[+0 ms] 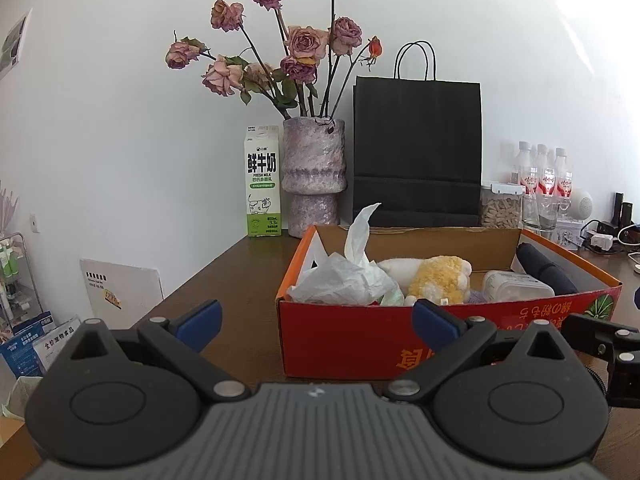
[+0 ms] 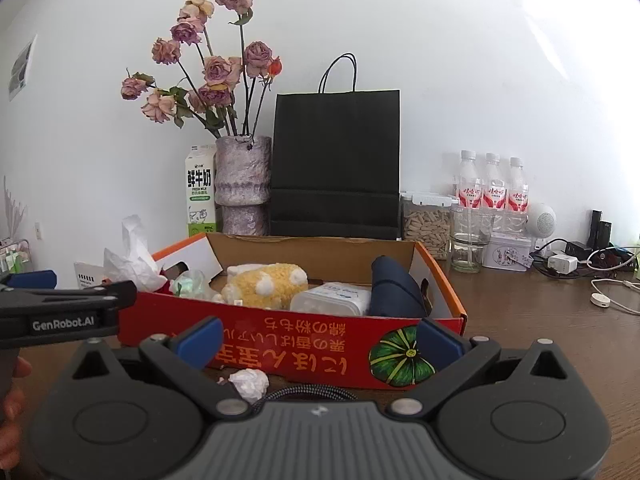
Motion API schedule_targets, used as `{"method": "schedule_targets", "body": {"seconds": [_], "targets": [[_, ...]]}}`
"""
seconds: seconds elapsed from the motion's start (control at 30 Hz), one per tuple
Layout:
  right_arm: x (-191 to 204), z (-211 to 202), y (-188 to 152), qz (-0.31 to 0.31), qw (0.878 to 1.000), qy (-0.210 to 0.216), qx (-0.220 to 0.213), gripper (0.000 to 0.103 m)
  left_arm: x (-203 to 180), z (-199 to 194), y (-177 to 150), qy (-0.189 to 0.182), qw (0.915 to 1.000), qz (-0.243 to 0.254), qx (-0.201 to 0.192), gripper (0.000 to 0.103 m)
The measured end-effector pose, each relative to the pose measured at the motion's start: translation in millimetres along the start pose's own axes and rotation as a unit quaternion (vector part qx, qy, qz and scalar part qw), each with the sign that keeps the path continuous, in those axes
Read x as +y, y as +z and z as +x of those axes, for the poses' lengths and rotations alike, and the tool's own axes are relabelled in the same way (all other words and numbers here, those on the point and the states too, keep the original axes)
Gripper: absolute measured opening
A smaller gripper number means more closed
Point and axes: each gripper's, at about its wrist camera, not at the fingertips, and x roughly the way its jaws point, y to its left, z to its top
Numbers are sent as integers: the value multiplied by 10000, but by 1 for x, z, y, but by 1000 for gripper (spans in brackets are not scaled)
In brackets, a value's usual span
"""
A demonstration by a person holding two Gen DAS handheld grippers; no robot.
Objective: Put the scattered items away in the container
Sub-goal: 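Withdraw both tools from the box back over the table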
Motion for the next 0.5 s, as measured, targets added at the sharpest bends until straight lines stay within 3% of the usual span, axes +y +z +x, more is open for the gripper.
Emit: {"method": "schedule_targets", "body": {"seconds": [0.3,0.5], "targets": [[-5,-11,-10,33,9998,-156,152,103,11,-9,-10,-146,9993,-107,314,103],[-13,-13,-17,120,9987,-143,471,103,21,-13,-14,-169,9981,-284,525,103]]}}
